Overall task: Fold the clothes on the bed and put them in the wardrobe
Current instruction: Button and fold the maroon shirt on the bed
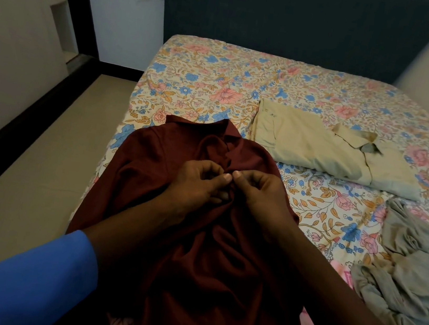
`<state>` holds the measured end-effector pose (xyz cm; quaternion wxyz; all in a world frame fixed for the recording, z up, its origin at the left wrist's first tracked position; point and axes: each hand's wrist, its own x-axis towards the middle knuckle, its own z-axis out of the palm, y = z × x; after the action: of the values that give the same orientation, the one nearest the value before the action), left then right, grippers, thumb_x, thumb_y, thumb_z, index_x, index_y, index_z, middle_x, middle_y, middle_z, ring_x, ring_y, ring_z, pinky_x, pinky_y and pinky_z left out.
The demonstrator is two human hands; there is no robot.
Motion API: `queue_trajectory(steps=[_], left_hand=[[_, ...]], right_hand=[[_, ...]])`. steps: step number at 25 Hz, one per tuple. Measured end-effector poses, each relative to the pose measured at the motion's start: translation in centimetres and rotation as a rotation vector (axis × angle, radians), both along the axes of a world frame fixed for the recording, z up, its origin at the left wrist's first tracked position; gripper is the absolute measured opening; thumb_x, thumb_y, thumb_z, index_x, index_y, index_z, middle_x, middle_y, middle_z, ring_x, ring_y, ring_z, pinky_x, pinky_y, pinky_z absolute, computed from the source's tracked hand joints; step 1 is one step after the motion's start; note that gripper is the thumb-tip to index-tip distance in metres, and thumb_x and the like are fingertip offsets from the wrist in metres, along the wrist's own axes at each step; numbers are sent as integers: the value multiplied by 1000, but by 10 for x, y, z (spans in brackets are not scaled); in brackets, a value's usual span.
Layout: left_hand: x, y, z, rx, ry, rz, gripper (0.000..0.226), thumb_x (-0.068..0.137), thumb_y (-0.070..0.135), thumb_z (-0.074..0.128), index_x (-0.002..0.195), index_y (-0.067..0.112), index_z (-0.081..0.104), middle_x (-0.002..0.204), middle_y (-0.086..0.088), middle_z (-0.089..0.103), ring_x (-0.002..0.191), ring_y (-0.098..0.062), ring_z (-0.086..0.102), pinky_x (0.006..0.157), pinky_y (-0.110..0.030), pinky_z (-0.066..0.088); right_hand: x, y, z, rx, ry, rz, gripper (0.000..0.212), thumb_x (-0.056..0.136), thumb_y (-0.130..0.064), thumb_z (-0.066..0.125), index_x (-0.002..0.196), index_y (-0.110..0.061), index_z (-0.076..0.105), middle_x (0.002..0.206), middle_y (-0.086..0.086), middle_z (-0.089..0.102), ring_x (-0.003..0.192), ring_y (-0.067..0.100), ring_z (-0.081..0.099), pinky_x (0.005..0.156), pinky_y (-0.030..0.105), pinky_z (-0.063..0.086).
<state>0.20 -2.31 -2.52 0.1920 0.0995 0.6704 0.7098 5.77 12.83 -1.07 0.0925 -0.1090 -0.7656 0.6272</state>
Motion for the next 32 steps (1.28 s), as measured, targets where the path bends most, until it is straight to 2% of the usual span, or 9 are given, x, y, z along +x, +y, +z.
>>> queue_trajectory(steps=[6,9,12,15,19,22,26,29,32], left_hand=[[-28,16,1,-67,-423,28,73,80,78,65,116,14,70,94,-6,75,77,-23,75,62,-32,58],[-70,40,8,-218,-424,56,57,82,46,82,123,9,66,102,-7,74,90,-24,73,74,-38,63],[-116,67,40,-204,-172,357,17,98,18,66,112,10,65,98,-6,71,88,-24,71,70,-31,60],[-165,84,84,-188,166,570,18,103,22,57,119,16,64,107,1,67,98,-19,65,80,-30,55],[-212,108,90,-436,323,393,29,100,27,62,125,16,65,115,-1,69,108,-21,65,96,-33,54],[-184,107,47,-808,425,223,26,96,33,69,114,15,69,105,-2,71,102,-21,67,85,-31,51],[-97,82,12,-709,787,435,12,94,38,70,95,26,66,85,13,66,76,0,61,63,-10,40],[-84,72,-7,-825,686,179,26,87,51,75,100,28,69,87,15,67,77,-1,63,69,-17,49],[-99,69,-10,-862,560,152,17,88,36,79,98,25,73,86,12,70,81,-7,68,74,-25,53]], right_hand=[[2,-13,-3,396,83,26,18,107,-34,52,103,-23,65,89,-8,71,77,1,68,68,20,56],[-5,-17,-6,512,155,79,15,104,-36,58,108,-24,64,91,-9,71,76,1,68,68,20,57],[-17,-4,-6,388,113,-22,29,95,-38,71,120,-26,66,99,-13,71,84,-2,66,77,19,57],[-32,12,-5,172,151,-167,24,96,-29,71,119,-21,75,109,-11,76,100,2,69,96,35,58],[-53,32,-17,-58,64,-223,21,97,-27,69,117,-21,76,106,-9,77,100,6,71,96,40,58],[-60,42,-36,-199,-142,-210,21,96,-30,71,115,-21,74,113,-3,73,106,15,69,101,44,56],[-73,52,-39,-497,-168,-409,12,96,-24,68,86,-19,72,97,10,75,96,23,71,91,51,59],[-77,58,-40,-624,-183,-585,20,95,-20,62,79,-11,68,95,17,73,97,35,70,90,58,58],[-71,59,-36,-675,-165,-590,14,90,-11,62,81,-13,72,95,13,74,98,36,70,89,58,59]])
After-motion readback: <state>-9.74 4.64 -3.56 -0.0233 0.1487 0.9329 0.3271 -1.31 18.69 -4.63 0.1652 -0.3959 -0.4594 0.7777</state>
